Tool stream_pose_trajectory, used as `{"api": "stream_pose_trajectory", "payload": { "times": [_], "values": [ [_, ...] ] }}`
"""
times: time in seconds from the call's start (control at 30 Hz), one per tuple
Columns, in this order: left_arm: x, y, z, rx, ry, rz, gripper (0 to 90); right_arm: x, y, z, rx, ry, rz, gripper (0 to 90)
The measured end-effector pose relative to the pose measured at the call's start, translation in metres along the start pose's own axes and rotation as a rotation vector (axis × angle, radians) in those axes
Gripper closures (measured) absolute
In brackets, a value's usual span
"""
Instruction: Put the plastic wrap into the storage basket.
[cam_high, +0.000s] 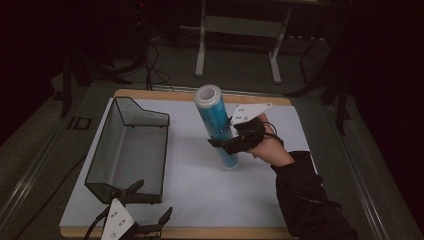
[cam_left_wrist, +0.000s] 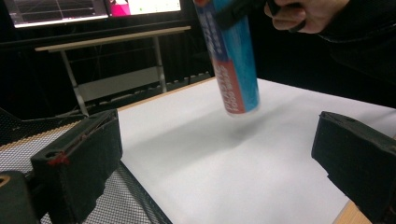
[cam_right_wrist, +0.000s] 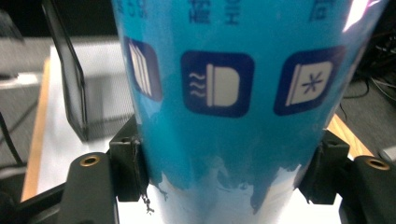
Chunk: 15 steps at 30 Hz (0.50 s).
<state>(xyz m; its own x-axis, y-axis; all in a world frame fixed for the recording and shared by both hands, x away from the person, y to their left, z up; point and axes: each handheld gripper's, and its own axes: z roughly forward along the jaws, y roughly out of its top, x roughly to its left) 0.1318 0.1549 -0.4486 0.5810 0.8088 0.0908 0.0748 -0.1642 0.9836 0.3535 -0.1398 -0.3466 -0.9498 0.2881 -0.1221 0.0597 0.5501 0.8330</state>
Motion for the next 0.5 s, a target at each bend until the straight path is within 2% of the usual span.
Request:
{"api": "stream_pose_trajectory", "payload": {
  "times": [0.17,0.5],
  "values": [
    [0.000,0.000,0.000,-0.001,-0.001,0.001,2.1,0.002,0.011,0.001,-0.042,-0.022,0.017,32.0],
    [0.000,0.000,-0.001,-0.005,0.000,0.004,2.1,0.015,0.045,0.011,-0.122,0.009,0.058,32.0]
  ]
}}
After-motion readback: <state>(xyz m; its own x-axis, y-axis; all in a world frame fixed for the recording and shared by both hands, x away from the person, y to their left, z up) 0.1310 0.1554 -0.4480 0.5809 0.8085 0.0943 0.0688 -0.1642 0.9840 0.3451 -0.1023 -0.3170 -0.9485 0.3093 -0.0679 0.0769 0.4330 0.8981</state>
